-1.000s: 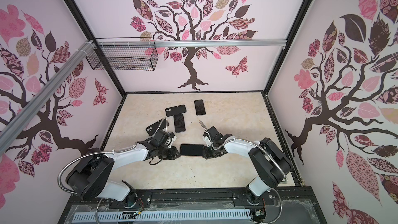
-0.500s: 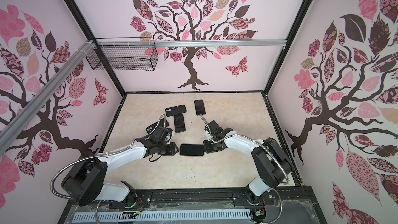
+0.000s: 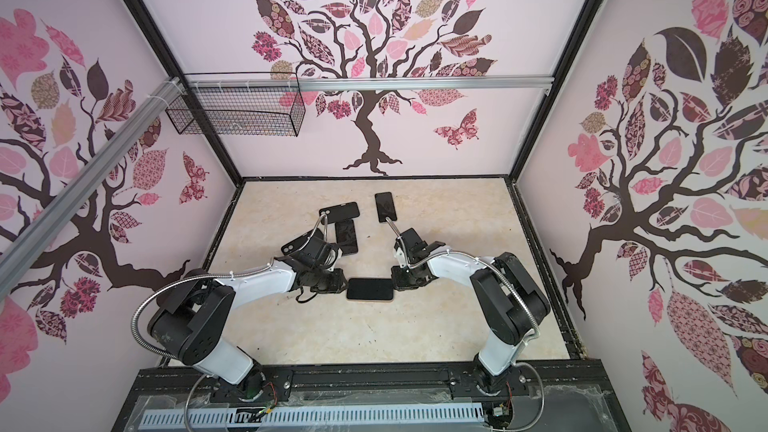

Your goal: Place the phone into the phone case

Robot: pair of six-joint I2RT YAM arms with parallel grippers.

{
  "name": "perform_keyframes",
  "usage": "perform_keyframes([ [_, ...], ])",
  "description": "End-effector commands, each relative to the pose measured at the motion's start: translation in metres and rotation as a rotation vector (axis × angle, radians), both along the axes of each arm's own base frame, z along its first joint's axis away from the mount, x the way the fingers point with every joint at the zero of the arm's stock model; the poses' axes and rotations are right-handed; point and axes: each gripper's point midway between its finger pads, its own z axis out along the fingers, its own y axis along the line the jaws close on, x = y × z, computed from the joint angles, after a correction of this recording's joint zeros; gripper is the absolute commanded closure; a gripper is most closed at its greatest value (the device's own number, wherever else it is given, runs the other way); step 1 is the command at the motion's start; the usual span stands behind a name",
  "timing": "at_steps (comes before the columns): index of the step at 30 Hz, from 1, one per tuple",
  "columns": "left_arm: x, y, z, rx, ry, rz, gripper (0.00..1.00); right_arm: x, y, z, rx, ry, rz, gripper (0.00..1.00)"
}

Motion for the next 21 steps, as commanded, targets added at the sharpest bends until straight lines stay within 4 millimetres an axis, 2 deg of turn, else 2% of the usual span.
perform_keyframes([
  [1, 0.015, -0.012, 0.014, -0.043, -0.043, -0.025, 0.74, 0.008, 0.005, -0.003, 0.012, -0.003, 0.016, 0.79],
  [13, 0.007, -0.02, 0.01, -0.084, -0.015, -0.07, 0.81, 0.009, 0.011, -0.013, 0.021, 0.029, 0.038, 0.85],
  [21, 0.004, -0.024, 0.004, -0.107, 0.006, -0.074, 0.84, -0.006, 0.011, -0.033, 0.005, 0.112, 0.08, 0.87],
])
